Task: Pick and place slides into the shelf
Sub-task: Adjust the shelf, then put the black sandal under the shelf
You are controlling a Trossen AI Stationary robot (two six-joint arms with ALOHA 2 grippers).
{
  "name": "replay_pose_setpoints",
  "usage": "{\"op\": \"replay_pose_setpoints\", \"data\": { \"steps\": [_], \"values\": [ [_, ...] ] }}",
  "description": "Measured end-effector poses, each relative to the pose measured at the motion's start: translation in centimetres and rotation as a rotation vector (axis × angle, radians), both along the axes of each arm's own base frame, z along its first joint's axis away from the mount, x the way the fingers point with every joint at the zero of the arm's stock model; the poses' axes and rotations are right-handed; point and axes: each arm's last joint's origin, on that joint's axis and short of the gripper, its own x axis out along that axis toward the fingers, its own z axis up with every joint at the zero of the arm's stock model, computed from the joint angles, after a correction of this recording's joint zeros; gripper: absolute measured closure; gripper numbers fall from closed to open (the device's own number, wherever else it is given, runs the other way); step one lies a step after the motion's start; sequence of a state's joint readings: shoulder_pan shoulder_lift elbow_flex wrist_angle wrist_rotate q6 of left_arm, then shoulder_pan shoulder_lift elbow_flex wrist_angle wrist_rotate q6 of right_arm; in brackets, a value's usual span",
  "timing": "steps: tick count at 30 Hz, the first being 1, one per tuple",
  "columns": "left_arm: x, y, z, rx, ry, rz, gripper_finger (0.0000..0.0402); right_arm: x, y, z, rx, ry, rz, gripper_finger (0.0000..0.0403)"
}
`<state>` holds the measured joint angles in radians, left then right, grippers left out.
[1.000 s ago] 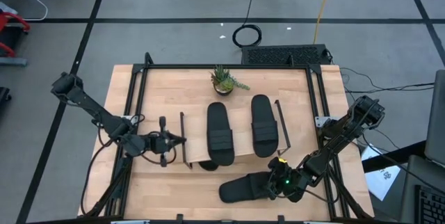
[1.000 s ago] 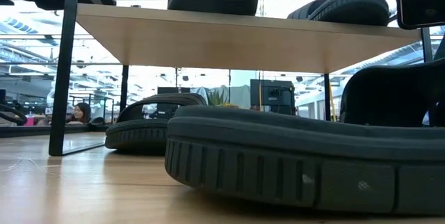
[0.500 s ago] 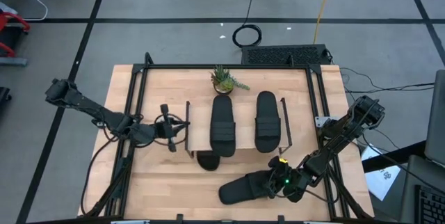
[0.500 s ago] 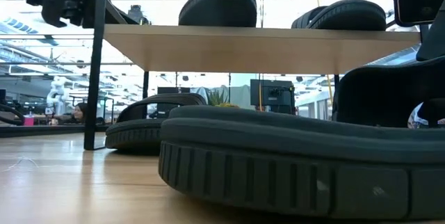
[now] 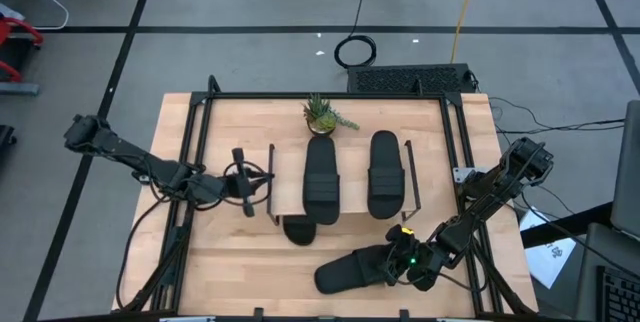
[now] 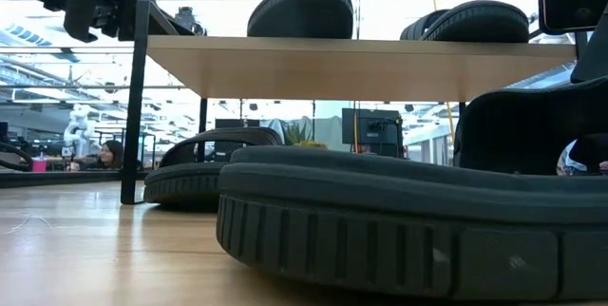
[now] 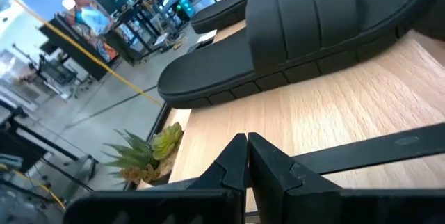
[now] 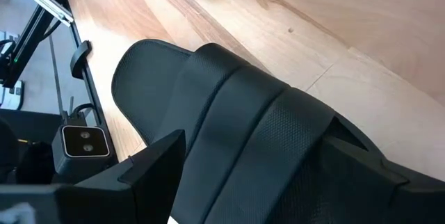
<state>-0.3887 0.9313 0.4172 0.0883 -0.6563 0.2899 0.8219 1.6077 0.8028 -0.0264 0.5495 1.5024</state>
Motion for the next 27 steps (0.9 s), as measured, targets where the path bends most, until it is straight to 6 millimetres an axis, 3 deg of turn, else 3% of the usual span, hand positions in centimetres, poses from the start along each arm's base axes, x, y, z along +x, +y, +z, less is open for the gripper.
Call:
{"op": "replay_pose_setpoints", "data": {
  "steps": [10, 17, 22, 27],
  "values": [
    [-1.4, -1.2, 1.0, 0.072, -0.034, -0.107, 0.0374, 0.1, 0.1, -0.5, -0.01, 0.011, 0.0, 0.0115],
    [-1.7, -1.4, 1.0, 0.067, -0.027, -0.093, 0.0339, 0.4, 0.5, -1.4, -0.007, 0.002, 0.006, 0.0115],
    [-2.5, -3.7, 1.2, 0.018, -0.04, -0.325, 0.034, 0.4, 0.9, -1.2, -0.004, -0.026, 0.04, 0.0116],
    [-3.3, -6.6, 0.8, 0.005, -0.062, -0.455, 0.0385, 0.4, 1.0, -1.1, -0.009, -0.029, 0.051, 0.0116]
  ]
}}
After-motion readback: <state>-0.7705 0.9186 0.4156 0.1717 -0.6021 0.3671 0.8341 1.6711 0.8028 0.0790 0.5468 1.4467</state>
